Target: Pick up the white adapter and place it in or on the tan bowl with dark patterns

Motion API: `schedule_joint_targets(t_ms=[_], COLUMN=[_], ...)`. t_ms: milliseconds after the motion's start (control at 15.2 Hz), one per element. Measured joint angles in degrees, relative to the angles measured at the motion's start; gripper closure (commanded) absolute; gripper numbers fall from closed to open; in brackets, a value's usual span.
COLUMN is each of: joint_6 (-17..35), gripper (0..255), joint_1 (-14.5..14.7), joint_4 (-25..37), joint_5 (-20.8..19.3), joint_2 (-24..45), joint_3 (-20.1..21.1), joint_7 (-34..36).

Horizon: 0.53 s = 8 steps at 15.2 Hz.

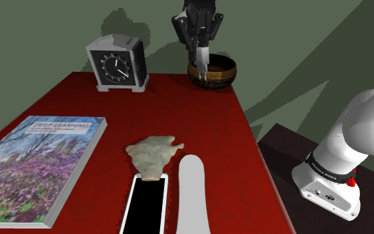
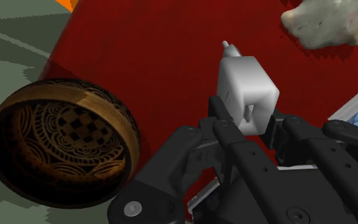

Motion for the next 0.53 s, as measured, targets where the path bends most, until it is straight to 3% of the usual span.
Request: schedule_joint_targets(t_ms=[330, 528], joint_6=[-3.64, -4.17], gripper=[255, 255], joint_1=[-0.11, -1.25], joint_4=[4.68, 3.93], joint_5=[-0.52, -0.37], joint_2=[1.15, 0.03], joint_3=[0.14, -2.09], joint_7=[0.54, -2.78])
